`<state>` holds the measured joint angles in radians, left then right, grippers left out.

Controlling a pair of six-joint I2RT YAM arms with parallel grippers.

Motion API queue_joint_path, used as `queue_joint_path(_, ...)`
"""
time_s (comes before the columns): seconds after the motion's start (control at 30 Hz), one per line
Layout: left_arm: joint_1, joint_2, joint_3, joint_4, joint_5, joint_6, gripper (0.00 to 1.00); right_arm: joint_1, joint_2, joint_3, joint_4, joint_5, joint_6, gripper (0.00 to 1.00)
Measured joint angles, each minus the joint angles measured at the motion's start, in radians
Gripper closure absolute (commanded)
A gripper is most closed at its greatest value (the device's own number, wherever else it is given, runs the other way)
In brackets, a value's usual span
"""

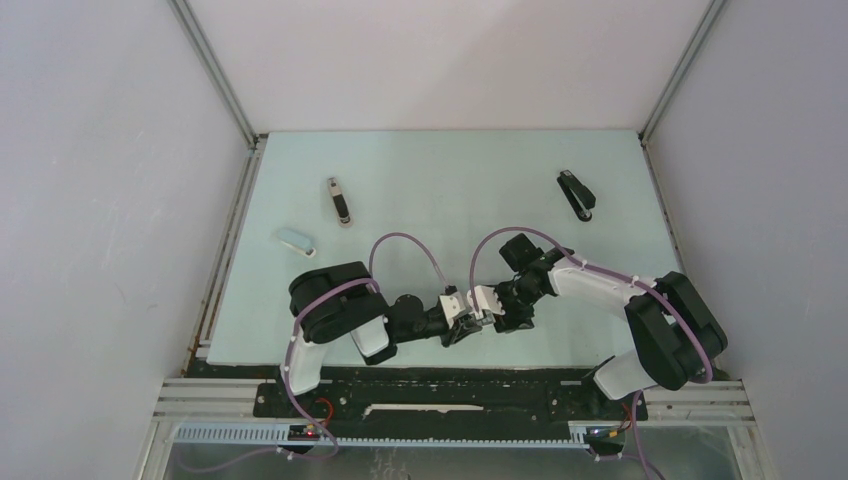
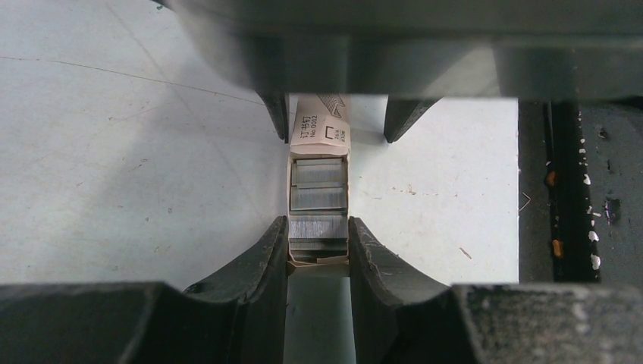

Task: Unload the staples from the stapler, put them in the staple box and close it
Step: Close the staple box at the center of the board.

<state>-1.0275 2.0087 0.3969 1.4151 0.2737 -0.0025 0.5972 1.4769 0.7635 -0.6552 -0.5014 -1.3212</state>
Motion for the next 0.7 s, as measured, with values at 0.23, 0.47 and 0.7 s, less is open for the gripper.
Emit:
queue_joint_path(0.23,0.000,0.000,0.000,-0.001,-0.001,-0.001,0.72,-0.005,0.000,0.000,0.002,0.003,0.000,0.30)
queue_joint_path(0.47,0.000,0.000,0.011,-0.014,-0.001,0.000,0.72,-0.028,0.000,0.000,0.004,0.002,-0.001,0.31)
queue_joint_path(0.7,-0.001,0.000,0.011,-0.015,-0.001,0.000,0.73,-0.062,-0.009,0.000,0.013,-0.006,-0.002,0.30)
